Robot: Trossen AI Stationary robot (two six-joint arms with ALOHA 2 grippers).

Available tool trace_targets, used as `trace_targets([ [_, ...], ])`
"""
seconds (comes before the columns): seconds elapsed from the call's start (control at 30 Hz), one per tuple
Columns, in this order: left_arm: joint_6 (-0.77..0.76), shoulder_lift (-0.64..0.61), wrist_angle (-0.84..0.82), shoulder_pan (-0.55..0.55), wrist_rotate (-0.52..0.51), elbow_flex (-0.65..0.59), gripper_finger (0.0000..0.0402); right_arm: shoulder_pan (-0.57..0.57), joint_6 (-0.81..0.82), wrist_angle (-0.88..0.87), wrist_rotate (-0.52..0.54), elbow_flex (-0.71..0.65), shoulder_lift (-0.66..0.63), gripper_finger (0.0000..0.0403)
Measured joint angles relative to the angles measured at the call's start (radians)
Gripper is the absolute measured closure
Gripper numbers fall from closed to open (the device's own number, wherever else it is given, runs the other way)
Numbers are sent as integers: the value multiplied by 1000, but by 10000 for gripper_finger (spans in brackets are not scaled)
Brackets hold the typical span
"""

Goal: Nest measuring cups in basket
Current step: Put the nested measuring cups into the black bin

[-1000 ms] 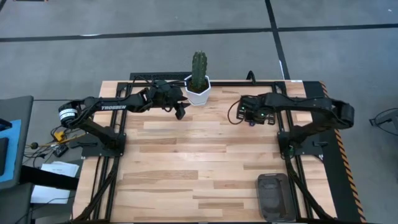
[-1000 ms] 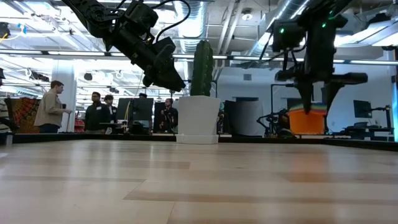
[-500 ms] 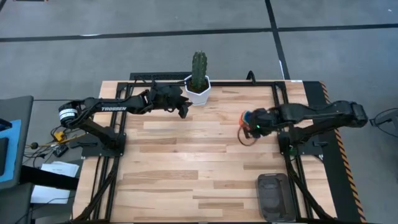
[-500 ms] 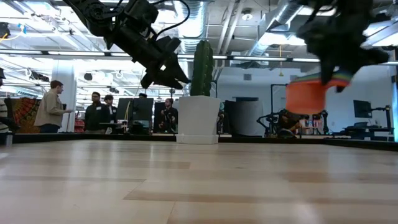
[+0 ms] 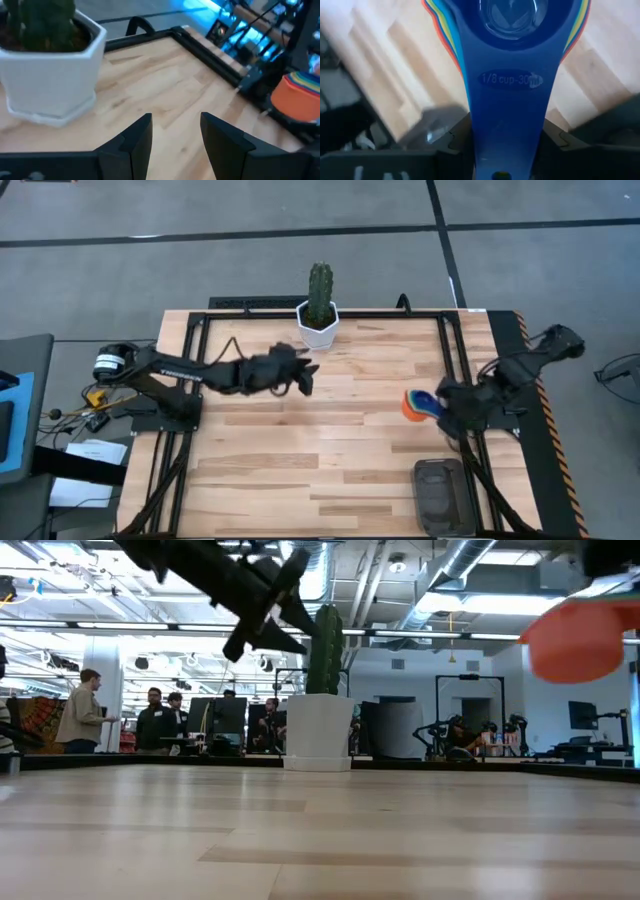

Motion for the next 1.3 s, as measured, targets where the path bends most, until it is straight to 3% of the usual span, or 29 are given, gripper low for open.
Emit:
trace_targets([
  [0.27, -150, 0, 4, -188, -188, 0, 246, 255, -77, 4, -5, 0, -11, 246],
  [0.47, -148, 18, 46, -236, -225, -1, 246, 399, -95, 32, -7, 0, 38, 256],
  [0.6, -96, 89, 174, -256, -208, 15, 246, 488, -95, 92, -31, 0, 70, 252],
  [0.8, -63, 266, 244, -290, -145, 178, 246, 609, -131, 93, -45, 1, 108, 251],
  [1.03, -70, 459, 234, -343, -241, 403, 246, 728, -278, 93, -47, 2, 141, 250],
  [1.3, -74, 555, 37, -369, -271, 616, 246, 754, -540, 77, -39, 2, 217, 253],
])
